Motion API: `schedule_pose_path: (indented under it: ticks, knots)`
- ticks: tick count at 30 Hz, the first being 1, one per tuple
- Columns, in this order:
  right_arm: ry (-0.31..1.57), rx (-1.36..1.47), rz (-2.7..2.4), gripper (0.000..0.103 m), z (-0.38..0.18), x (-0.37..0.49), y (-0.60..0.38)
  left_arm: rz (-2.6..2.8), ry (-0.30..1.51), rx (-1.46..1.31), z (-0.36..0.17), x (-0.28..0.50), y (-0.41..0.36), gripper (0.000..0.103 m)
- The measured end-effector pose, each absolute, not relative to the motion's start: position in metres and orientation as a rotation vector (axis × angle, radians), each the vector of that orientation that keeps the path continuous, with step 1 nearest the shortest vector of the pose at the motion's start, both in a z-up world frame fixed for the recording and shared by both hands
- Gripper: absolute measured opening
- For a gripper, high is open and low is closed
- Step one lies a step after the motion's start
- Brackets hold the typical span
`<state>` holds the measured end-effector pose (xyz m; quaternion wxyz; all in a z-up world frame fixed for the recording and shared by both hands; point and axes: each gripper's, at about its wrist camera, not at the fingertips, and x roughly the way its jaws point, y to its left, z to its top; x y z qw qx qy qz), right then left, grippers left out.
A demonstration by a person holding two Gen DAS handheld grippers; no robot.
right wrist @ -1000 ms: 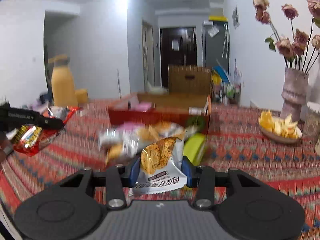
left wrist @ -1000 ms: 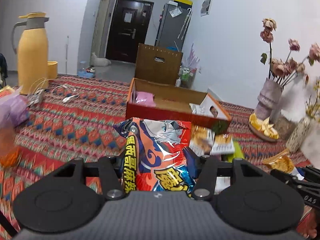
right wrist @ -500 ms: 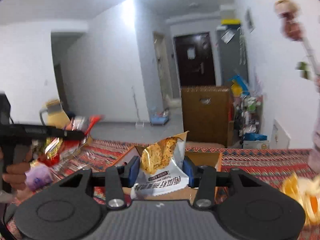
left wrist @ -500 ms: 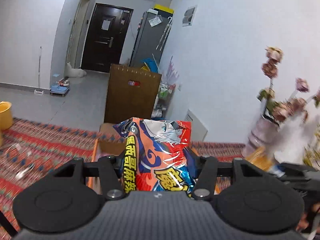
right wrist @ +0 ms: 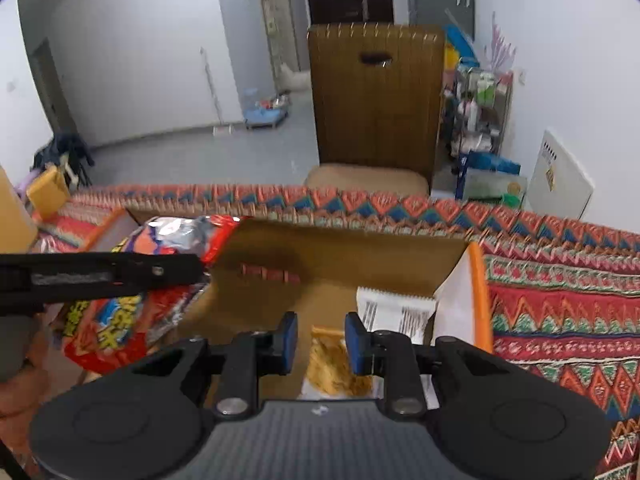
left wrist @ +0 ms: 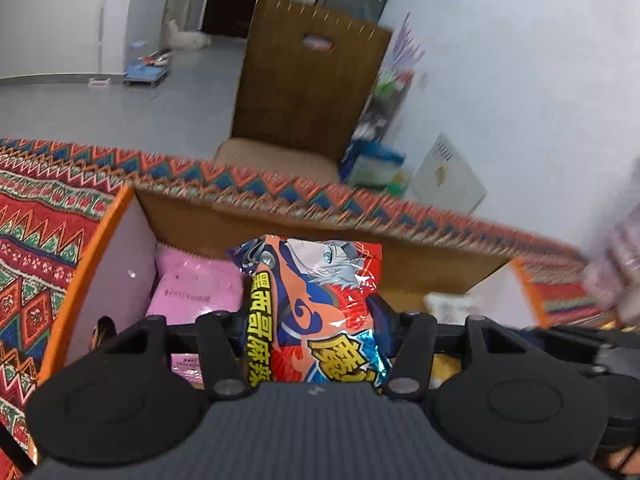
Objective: Organize snacks
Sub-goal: 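Carry both packets into the orange box and open both tools, then move both tools back toward the remaining snack pile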
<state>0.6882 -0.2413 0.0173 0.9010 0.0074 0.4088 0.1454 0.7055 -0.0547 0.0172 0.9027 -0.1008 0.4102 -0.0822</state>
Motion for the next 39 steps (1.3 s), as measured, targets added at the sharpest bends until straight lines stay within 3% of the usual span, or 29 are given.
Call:
schedule_pose_path:
  ticks: [1, 3, 4, 5, 6, 10, 18, 24, 28, 35, 39]
  knots:
    - [0.849, 0.010, 0.300, 0.025, 0.014, 0.690, -0.241, -0.168, 0.861, -0.195, 0.016, 0.708, -0.057, 0.056]
    - [0.856, 0.004, 0.305, 0.027, 0.009, 0.692, -0.240, -0.198, 0.862, -0.181, 0.017, 0.711, -0.060, 0.073]
    - [0.863, 0.002, 0.315, 0.037, 0.008, 0.693, -0.241, -0.203, 0.856, -0.167, 0.017, 0.709, -0.059, 0.088]
    - [0.863, 0.003, 0.317, 0.054, 0.008, 0.690, -0.238, -0.198, 0.840, -0.149, 0.019, 0.707, -0.059, 0.090]
    - [0.864, 0.000, 0.311, 0.062, 0.006, 0.690, -0.238, -0.195, 0.823, -0.125, 0.020, 0.704, -0.061, 0.090]
    - [0.842, 0.030, 0.298, 0.072, 0.013, 0.684, -0.241, -0.201, 0.789, -0.107, 0.034, 0.692, -0.059, 0.091]
    - [0.758, 0.051, 0.296, 0.077, 0.073, 0.630, -0.264, -0.194, 0.699, -0.052, 0.106, 0.626, -0.033, 0.096]
    - [0.670, 0.056, 0.296, 0.082, 0.134, 0.544, -0.298, -0.241, 0.571, 0.009, 0.167, 0.518, -0.011, 0.101]
    - [0.576, 0.027, 0.303, 0.092, 0.176, 0.468, -0.315, -0.263, 0.515, 0.051, 0.190, 0.435, 0.003, 0.103]
    - [0.442, 0.040, 0.325, 0.103, 0.200, 0.342, -0.332, -0.205, 0.443, 0.077, 0.190, 0.296, 0.019, 0.103]
    - [0.382, 0.052, 0.347, 0.103, 0.183, 0.271, -0.336, -0.176, 0.357, 0.108, 0.169, 0.218, 0.019, 0.103]
